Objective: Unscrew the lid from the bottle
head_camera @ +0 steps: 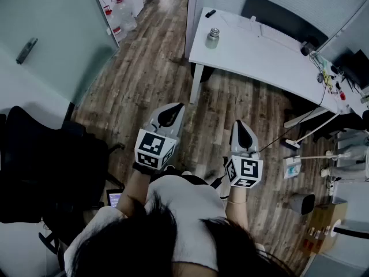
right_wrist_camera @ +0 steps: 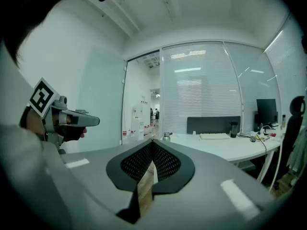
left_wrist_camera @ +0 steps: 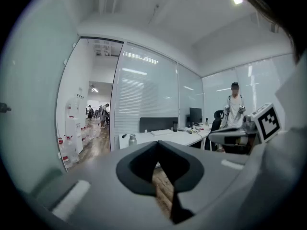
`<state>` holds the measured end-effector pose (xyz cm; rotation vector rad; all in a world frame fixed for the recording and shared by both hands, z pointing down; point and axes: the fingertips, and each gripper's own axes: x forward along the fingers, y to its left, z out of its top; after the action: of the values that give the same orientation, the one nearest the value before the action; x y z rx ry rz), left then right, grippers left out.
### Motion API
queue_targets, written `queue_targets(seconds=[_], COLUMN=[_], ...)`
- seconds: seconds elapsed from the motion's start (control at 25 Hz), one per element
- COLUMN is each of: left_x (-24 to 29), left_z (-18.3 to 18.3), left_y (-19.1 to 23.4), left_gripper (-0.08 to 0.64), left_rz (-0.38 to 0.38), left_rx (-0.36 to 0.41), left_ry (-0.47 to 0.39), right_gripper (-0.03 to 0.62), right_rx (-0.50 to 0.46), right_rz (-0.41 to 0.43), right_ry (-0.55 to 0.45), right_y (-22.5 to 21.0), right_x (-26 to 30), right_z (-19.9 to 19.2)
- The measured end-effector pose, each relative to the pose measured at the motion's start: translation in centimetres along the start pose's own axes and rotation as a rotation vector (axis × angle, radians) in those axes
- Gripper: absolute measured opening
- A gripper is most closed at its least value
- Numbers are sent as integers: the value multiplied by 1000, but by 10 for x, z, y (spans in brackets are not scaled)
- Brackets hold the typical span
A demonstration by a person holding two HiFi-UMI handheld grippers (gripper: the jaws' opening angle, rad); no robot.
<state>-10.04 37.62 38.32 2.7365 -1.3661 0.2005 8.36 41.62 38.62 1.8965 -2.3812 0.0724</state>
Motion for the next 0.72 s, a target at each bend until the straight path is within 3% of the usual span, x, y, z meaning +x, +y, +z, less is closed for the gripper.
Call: queue_targets(seconds=[0.36,0.72], left_x=[-3,26], left_z=[-4,-18], left_y=[-12,19], left_gripper=[58,58], left_rz=[19,38], left_rx=[-2,-45], left_ry=[0,18], right_gripper=[3,3], right_rx=[39,59], right_rz=[6,19], right_ry=[-15,0], right_y=[-15,-19], right_x=[-11,26], right_z=[-2,-9])
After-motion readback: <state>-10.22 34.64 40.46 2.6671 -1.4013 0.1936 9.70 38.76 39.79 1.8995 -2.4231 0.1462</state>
